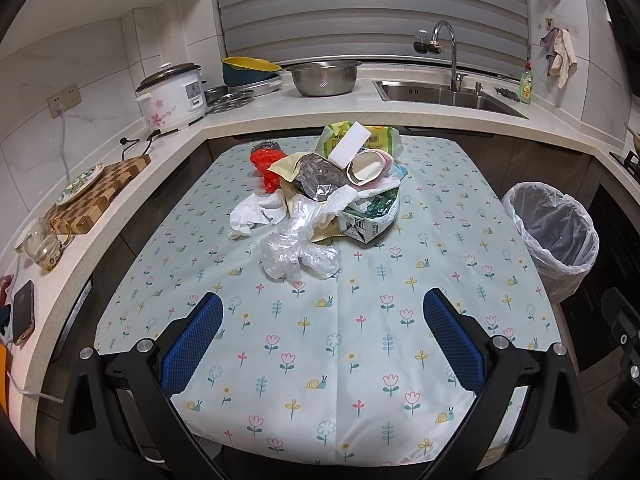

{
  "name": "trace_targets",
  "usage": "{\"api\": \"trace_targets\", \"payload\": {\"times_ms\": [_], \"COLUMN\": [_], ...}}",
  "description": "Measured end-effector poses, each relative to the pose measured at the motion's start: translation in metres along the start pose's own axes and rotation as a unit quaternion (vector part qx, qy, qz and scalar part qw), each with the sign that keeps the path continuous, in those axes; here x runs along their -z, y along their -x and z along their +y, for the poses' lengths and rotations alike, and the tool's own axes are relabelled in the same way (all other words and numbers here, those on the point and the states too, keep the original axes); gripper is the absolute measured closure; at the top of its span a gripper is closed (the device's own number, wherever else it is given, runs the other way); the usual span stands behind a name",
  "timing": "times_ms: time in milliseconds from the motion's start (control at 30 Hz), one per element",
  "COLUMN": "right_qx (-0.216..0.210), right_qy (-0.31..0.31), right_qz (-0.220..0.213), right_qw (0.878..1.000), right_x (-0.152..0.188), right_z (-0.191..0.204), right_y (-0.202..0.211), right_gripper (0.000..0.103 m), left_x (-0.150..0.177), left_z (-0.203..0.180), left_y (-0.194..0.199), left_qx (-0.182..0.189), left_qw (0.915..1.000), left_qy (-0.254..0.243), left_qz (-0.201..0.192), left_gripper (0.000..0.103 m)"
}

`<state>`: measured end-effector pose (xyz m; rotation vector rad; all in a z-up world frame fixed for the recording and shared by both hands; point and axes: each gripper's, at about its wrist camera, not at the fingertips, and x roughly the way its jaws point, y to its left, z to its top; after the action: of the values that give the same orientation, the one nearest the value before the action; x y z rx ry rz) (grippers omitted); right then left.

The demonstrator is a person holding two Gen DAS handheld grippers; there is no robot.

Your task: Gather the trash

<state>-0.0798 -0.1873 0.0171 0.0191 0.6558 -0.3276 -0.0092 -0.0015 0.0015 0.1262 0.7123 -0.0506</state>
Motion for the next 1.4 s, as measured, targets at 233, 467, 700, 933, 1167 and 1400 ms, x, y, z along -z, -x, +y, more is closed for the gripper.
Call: {"api": "trace_targets", "payload": {"times_ms": [233,467,700,933,1167,1400], "right_qx": [0.000,0.000,0.001,0.002,0.003,0.003], "right_qy": [0.001,0.001,0.001,0.002,0.003,0.004], "right_qz": [0.000,-0.001,-0.001,-0.003,-0.003,-0.003], "right_qw": [1.000,1.000,1.000,1.000,1.000,1.000], "right_x": [-0.0006,-0.0002,-0.0016,-0.0019,-0.0020,-0.0039], "right_z": [-0.0014,-0.0012,0.0013,0.0016,0.0018,-0.0004], "right_y": [-0.0017,-0.0018,-0.0012,-0.0008,-0.0013,-0.0026], "right_gripper": [0.007,0.007,0.007,0.007,0.007,0.007], "left_x": [0.0004,0.0003,0.0009,0.0014,0.0020,0.0015], "left_z": [0.0008,0.0015,0.0014,0.0023,0.0050,0.0063], "left_y": [0.0006,0.0013,0.0013,0.0021,0.0038,0.0035], "left_qx": [0.000,0.001,0.001,0.001,0.001,0.002], "left_qw": [1.0000,1.0000,1.0000,1.0000,1.0000,1.0000], "left_qy": [0.000,0.001,0.001,0.002,0.003,0.004], "left_qz": [0.000,0.000,-0.001,-0.002,-0.003,-0.002], "left_gripper": [0.007,0.007,0.007,0.007,0.007,0.007]}}
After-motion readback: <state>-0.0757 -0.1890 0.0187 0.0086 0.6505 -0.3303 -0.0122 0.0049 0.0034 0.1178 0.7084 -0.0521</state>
